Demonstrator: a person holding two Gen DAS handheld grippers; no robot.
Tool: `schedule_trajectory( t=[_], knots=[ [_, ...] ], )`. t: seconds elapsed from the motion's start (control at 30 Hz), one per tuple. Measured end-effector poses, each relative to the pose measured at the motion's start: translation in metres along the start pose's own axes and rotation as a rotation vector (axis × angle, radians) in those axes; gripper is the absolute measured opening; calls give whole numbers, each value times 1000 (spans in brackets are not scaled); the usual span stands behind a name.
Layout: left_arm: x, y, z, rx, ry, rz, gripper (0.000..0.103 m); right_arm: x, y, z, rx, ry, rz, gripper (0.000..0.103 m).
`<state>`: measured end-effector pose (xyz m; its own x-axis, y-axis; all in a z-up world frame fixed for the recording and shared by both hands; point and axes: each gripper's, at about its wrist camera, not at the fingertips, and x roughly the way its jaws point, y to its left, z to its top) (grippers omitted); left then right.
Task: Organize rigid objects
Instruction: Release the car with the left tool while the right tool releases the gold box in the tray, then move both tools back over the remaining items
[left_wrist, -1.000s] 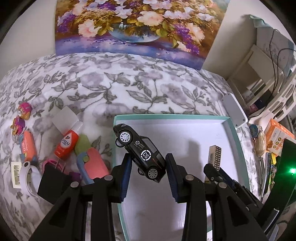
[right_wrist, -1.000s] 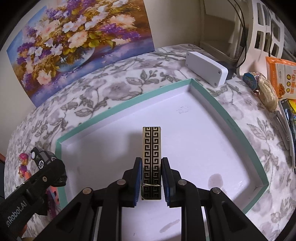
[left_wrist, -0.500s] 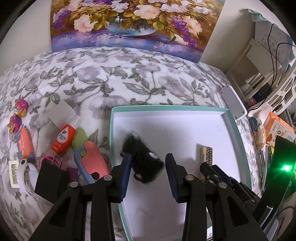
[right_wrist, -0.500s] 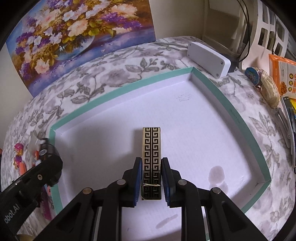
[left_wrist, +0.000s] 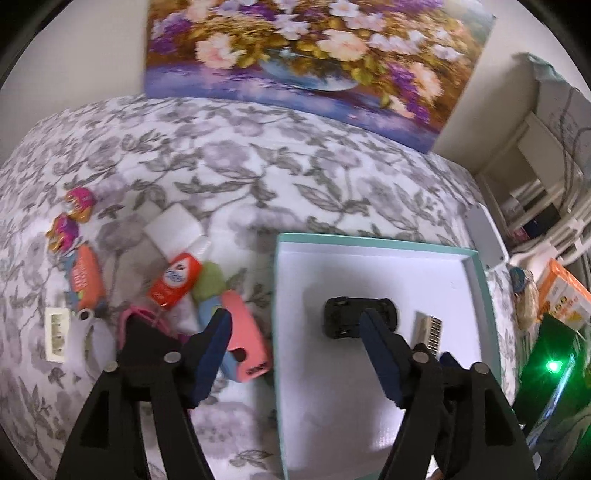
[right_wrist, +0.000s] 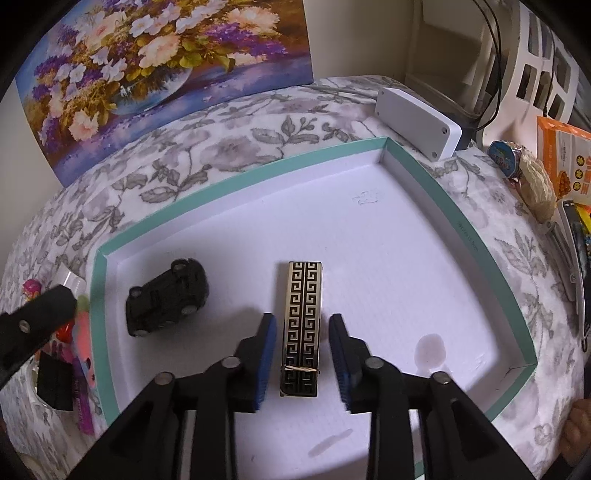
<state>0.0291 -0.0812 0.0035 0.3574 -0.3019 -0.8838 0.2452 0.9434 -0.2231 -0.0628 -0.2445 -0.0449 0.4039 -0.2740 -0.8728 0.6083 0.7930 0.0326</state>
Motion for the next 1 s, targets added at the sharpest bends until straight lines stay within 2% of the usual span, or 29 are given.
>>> schedule_trajectory(
  t=[0.1,0.17,0.23,0.3,0.4,0.47,0.63,0.73,0.9,1.0],
  knots=[
    [3,10,1,-33,16,43,81,-1,2,0,-10,-9,-9,57],
    [7,15,1,-48,30,73,83,-1,2,0,-14,-13,-12,59],
    [11,21,0,-64,48,107,92,0,2,1,-15,-11,-12,64],
    [12,25,-2,-74,54,126,92,1,2,1,-17,-9,-16,71],
    [13,30,-2,-83,55,157,92,1,2,0,-15,-8,-19,73],
    [14,32,-3,-84,56,178,92,2,2,0,-14,-9,-22,81],
    [16,37,-3,-88,57,204,92,2,0,0,-7,-10,-23,87],
    [15,39,-2,-95,56,215,92,3,-1,0,-1,-6,-18,103],
    [15,45,-1,-104,64,230,92,2,0,-1,4,-12,-5,103],
    [14,52,0,-128,85,216,92,-1,0,-1,4,-17,-1,103]
  ],
)
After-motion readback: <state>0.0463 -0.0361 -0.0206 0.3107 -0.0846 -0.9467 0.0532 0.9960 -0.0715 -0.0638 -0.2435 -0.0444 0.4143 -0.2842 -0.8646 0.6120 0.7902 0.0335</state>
